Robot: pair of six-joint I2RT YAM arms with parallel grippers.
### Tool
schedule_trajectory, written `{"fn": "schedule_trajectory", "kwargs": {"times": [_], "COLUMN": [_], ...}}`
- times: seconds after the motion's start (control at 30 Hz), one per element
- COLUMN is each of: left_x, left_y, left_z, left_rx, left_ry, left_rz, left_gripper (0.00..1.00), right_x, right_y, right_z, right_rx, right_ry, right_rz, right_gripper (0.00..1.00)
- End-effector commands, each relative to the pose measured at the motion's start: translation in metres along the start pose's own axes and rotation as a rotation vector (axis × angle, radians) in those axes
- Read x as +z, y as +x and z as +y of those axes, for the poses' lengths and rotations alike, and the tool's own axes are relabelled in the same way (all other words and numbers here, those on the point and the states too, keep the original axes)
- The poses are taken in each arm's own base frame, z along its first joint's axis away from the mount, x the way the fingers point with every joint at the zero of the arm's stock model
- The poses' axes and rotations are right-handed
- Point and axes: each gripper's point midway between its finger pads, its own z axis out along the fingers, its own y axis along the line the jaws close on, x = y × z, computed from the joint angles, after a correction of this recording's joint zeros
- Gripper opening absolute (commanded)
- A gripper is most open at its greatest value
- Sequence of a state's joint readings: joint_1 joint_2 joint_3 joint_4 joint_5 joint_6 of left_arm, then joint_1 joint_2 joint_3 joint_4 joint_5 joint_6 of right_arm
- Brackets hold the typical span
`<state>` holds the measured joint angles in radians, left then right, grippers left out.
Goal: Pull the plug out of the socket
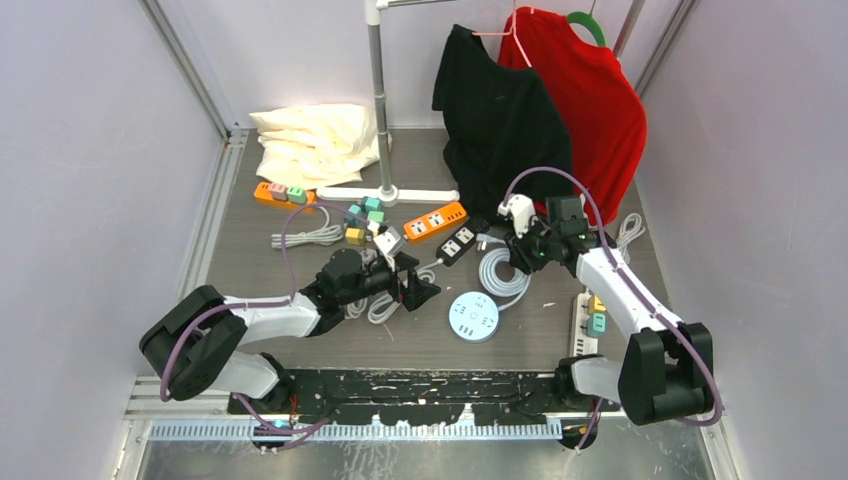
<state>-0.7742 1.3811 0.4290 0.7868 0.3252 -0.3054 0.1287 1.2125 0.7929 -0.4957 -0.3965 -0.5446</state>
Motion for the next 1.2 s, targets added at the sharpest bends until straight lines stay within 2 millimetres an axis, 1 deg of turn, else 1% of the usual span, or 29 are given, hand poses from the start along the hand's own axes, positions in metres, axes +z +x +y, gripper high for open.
{"fn": "schedule_trajectory", "kwargs": {"times": [0.0, 0.07, 0.33, 0.4, 0.43, 0.47, 0.6, 0.67, 0.73, 0.77, 0.83, 0.93, 1.0, 1.07, 1.17], "left_x": [-0.003, -0.004, -0.004, -0.004, -0.004, -0.004, -0.003, -0.003, -0.003, -0.003, -0.003, -0.003, -0.003, -0.002, -0.002], "left_y": [-0.036, -0.036, -0.036, -0.036, -0.037, -0.036, -0.036, -0.036, -0.035, -0.036, -0.035, -0.035, -0.035, -0.035, -0.035], "left_z": [0.000, 0.002, 0.003, 0.004, 0.004, 0.004, 0.005, 0.005, 0.005, 0.005, 0.006, 0.006, 0.007, 0.007, 0.007], "left_rx": [0.047, 0.047, 0.045, 0.045, 0.045, 0.044, 0.044, 0.042, 0.042, 0.042, 0.041, 0.039, 0.039, 0.039, 0.039], "left_ry": [-0.024, -0.033, -0.041, -0.044, -0.044, -0.045, -0.049, -0.048, -0.049, -0.050, -0.052, -0.056, -0.058, -0.057, -0.057], "left_rz": [-0.140, -0.145, -0.146, -0.147, -0.148, -0.147, -0.146, -0.146, -0.145, -0.146, -0.144, -0.144, -0.144, -0.143, -0.145], "left_gripper": [0.97, 0.97, 0.97, 0.97, 0.97, 0.97, 0.97, 0.97, 0.97, 0.97, 0.97, 0.97, 0.97, 0.97, 0.97], "right_x": [-0.005, -0.004, 0.011, 0.016, 0.016, 0.019, 0.035, 0.046, 0.058, 0.066, 0.073, 0.081, 0.084, 0.083, 0.072], "right_y": [-0.059, -0.070, -0.106, -0.115, -0.124, -0.129, -0.147, -0.154, -0.161, -0.161, -0.169, -0.175, -0.174, -0.170, -0.169], "right_z": [-0.017, -0.027, -0.067, -0.074, -0.078, -0.080, -0.084, -0.088, -0.097, -0.102, -0.113, -0.124, -0.125, -0.121, -0.103], "right_rx": [-0.142, -0.155, -0.198, -0.215, -0.226, -0.238, -0.296, -0.306, -0.295, -0.281, -0.248, -0.195, -0.182, -0.174, -0.152], "right_ry": [0.058, 0.081, 0.178, 0.190, 0.200, 0.204, 0.240, 0.282, 0.347, 0.377, 0.433, 0.482, 0.483, 0.464, 0.399], "right_rz": [-0.110, -0.104, -0.092, -0.092, -0.100, -0.097, -0.075, -0.063, -0.055, -0.043, -0.046, -0.047, -0.034, -0.029, -0.067], "right_gripper": [0.02, 0.01, 0.02, 0.03, 0.03, 0.03, 0.07, 0.09, 0.11, 0.12, 0.15, 0.27, 0.42, 0.53, 0.66]}}
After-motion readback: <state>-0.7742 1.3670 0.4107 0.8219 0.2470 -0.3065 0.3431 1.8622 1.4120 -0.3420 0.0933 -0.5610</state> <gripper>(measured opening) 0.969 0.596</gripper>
